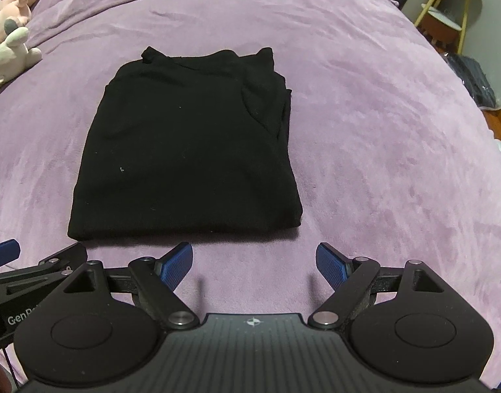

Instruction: Fold small clothes

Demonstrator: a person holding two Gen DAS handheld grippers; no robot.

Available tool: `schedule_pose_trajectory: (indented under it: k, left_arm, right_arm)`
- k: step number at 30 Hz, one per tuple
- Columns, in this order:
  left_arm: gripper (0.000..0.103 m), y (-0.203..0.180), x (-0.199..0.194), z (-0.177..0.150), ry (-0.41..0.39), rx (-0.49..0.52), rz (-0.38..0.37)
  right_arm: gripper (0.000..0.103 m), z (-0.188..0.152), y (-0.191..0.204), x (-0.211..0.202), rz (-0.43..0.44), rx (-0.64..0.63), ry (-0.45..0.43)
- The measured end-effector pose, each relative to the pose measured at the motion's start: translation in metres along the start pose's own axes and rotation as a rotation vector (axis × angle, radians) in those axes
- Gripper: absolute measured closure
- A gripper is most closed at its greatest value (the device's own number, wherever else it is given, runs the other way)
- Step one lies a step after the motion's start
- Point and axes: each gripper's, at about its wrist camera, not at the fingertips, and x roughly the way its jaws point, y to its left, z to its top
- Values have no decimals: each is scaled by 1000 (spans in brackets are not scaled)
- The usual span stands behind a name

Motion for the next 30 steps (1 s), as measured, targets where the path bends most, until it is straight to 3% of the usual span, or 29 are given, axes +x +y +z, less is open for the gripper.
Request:
schedule_pose_trajectory:
  k: [30]
  left_arm:
    - [13, -7, -4, 2, -3, 7, -10]
  right_arm:
    - [20, 2, -3, -6, -1, -6, -27]
